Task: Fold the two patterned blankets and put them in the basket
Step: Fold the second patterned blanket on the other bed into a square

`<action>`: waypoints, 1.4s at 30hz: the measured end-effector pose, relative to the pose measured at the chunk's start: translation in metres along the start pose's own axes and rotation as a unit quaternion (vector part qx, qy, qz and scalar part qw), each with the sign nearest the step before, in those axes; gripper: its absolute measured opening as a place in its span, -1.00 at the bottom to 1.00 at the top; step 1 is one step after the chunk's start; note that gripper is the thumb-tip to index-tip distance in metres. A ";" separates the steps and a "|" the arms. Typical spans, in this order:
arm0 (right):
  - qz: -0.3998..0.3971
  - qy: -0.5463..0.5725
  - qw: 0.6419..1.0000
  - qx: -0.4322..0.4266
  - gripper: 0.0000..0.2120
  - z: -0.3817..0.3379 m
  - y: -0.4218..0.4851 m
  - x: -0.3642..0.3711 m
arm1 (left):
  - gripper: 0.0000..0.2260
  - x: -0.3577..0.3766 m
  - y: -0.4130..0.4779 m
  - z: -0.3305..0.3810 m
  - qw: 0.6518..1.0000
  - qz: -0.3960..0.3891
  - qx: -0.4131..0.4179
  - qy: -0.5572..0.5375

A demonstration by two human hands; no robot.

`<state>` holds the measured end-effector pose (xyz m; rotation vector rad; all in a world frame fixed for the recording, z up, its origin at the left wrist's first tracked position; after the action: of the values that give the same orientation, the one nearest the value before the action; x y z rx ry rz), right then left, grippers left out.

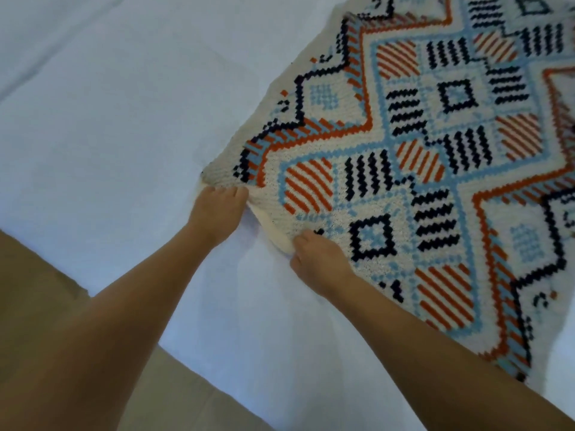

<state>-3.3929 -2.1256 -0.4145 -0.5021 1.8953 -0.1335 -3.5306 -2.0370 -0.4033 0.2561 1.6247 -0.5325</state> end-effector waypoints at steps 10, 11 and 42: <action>-0.036 0.023 0.998 0.036 -0.68 -0.014 0.002 0.049 | -0.56 0.046 -0.043 -0.052 0.995 -0.022 -0.092 -0.013; -0.032 0.023 0.999 0.033 -0.65 -0.014 0.000 0.051 | -0.47 0.050 -0.043 -0.059 0.985 -0.032 -0.155 -0.064; 0.026 0.016 0.999 0.014 -0.60 -0.019 0.001 0.046 | -0.46 0.036 -0.023 -0.072 0.950 0.019 -0.288 -0.120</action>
<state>-3.4241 -2.1464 -0.4470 -0.4339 1.9338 -0.1349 -3.6091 -2.0270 -0.4309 -0.2072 1.4627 -0.0395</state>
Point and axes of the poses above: each hand's wrist, its own y-axis towards the middle knuckle, its own x-axis out of the palm, z = x × y, the point moved 7 cm from there along y, towards the middle knuckle
